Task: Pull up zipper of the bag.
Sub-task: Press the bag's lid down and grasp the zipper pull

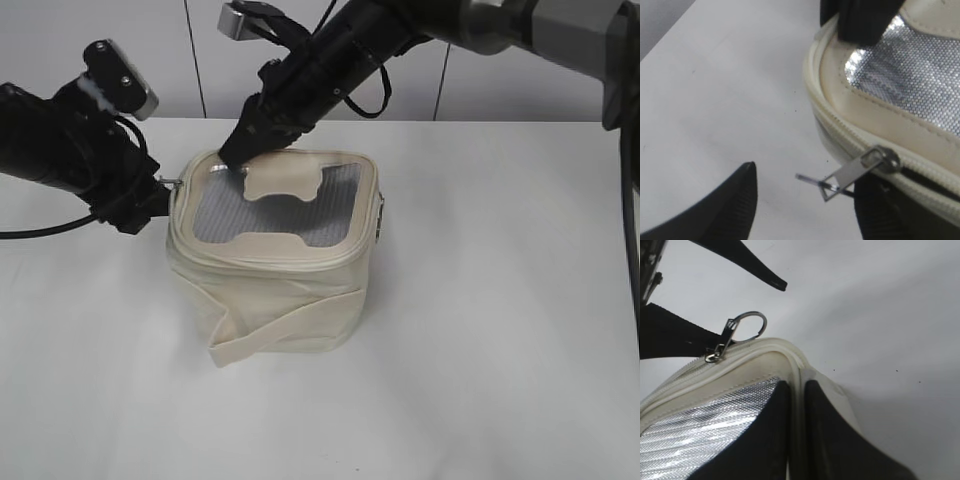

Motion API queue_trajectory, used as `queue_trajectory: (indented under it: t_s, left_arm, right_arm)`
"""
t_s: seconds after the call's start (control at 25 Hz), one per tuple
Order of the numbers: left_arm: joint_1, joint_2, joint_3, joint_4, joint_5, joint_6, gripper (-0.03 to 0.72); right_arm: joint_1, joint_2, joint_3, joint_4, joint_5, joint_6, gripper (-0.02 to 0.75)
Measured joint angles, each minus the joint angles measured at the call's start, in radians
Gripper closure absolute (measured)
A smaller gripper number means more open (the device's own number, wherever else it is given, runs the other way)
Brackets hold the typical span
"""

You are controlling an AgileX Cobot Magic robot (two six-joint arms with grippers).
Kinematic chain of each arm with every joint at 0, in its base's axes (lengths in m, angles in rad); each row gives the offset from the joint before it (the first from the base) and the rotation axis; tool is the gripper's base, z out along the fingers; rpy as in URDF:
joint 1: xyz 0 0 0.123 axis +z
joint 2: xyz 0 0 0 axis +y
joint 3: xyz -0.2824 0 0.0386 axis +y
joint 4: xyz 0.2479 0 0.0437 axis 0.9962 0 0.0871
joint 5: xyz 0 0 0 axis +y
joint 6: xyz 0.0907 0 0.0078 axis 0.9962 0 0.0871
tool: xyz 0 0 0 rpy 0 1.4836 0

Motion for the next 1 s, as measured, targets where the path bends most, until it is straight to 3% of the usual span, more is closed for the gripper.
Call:
queue_trajectory:
  t_s: [0.08,0.16,0.4,0.76,0.96,1.0]
  left_arm:
    - [0.001,0.011,-0.012,0.003,0.011,0.001,0.302]
    - [0.001,0.014,-0.013,0.01,0.023,0.002,0.452]
    - [0.001,0.018,-0.02,0.059,0.048,-0.025,0.439]
    - [0.001,-0.064,-0.021,0.383,0.203,-0.425,0.454]
    - [0.0,-0.141,-0.021,0.414,0.296,-0.488,0.523]
    - [0.0,-0.143,-0.021,0.415,0.34,-0.497,0.596]
  right_arm:
    - [0.0,0.0,-0.001,-0.004,0.0,0.0,0.675]
    - [0.0,0.0,-0.001,-0.004,0.0,0.004,0.675]
    - [0.0,0.0,-0.001,-0.008,0.0,0.016,0.675]
    - [0.0,0.0,-0.001,-0.021,0.0,0.068,0.675]
    - [0.007,0.0,-0.001,-0.017,0.01,0.101,0.676]
    - [0.009,0.0,-0.001,-0.019,0.006,0.109,0.678]
